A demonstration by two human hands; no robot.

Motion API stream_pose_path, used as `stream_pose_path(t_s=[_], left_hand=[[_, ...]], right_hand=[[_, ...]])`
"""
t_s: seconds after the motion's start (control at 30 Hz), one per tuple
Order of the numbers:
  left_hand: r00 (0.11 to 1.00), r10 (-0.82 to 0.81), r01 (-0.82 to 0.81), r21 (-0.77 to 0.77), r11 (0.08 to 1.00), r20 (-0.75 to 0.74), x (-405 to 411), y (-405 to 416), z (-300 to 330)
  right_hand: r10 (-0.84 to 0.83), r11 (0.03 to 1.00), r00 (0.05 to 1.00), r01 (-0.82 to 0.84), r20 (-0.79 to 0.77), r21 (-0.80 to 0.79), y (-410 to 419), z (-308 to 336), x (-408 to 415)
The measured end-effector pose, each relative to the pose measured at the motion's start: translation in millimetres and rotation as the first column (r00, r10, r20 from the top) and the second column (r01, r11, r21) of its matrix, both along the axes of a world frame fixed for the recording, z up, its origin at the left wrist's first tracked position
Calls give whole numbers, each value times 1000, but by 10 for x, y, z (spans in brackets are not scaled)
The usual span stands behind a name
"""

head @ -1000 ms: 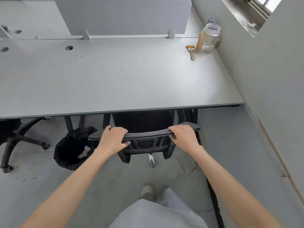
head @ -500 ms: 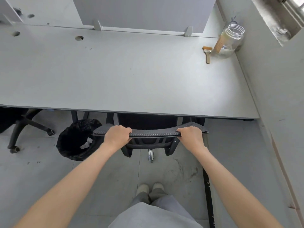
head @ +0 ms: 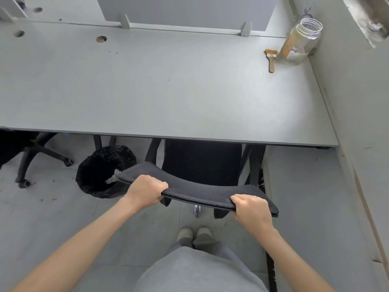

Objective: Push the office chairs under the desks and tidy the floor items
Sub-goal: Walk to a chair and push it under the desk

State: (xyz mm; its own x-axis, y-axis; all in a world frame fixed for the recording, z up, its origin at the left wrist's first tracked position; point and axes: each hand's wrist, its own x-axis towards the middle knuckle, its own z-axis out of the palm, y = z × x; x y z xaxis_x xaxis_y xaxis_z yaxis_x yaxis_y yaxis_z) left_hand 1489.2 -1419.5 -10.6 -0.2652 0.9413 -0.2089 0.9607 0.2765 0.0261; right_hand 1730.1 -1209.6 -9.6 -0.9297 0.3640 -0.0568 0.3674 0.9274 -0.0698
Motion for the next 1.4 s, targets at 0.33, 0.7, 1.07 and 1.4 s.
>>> stream_pose_path(t_s=[0.33,0.7,1.07,1.4], left_hand=[[988,129,-125,52,991,-87,380,286,303],[987,152,-148,67,987,-53,366,-250,-53],[961,275,-276,-103,956,-26,-502,784,219],[965,262,-262,-51,964,-18,-646,822,139]], right_hand=[[56,997,998,-56,-9,61,673,196,-202],[132,989,985,-139,-112,-58,278,-192,-142],[9,999,1000,-9,8,-48,929,88,-1005],[23,999,999,-22,45,-36,993,69,-1082]])
